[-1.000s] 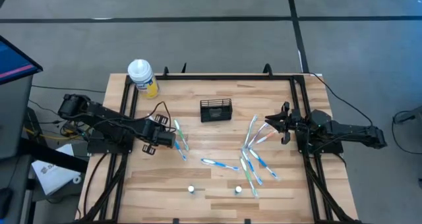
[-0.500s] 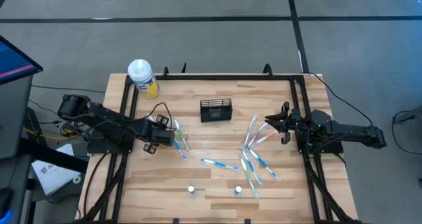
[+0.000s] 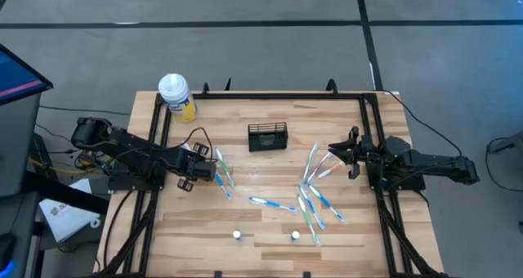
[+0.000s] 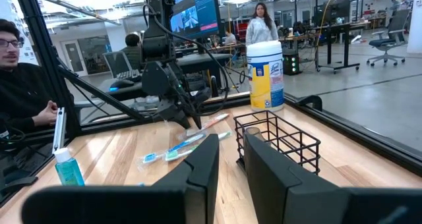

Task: Pick & Place toothbrushing station
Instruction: Put the orange toothbrush into the black mesh organizer

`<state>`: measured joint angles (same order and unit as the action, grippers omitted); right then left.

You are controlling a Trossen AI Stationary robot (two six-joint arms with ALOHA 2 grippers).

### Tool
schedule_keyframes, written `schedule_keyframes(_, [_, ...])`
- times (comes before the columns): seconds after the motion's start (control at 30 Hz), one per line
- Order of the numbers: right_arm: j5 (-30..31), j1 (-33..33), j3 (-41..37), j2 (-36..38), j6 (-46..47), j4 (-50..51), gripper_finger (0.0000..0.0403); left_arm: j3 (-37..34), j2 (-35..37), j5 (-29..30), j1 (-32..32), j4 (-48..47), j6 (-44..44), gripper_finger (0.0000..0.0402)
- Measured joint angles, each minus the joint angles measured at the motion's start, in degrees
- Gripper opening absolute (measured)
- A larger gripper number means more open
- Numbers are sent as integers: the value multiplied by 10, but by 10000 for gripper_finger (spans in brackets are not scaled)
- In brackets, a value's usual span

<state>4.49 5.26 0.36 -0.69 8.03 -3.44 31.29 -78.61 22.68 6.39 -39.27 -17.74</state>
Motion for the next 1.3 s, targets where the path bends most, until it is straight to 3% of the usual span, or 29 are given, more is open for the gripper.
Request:
schedule_keyframes(0.4, [0, 0, 0, 0, 0, 0, 65, -3, 9, 0, 0, 1, 0, 69])
schedule_keyframes(0.67, [0, 0, 0, 0, 0, 0, 65, -3, 72, 9, -1, 3, 0, 7])
schedule_keyframes(1.03, [0, 0, 0, 0, 0, 0, 65, -2, 210, 4, -1, 32, 3, 1])
schedule_keyframes(1.3, [0, 0, 0, 0, 0, 0, 65, -2, 269, 4, -1, 188, 31, 1])
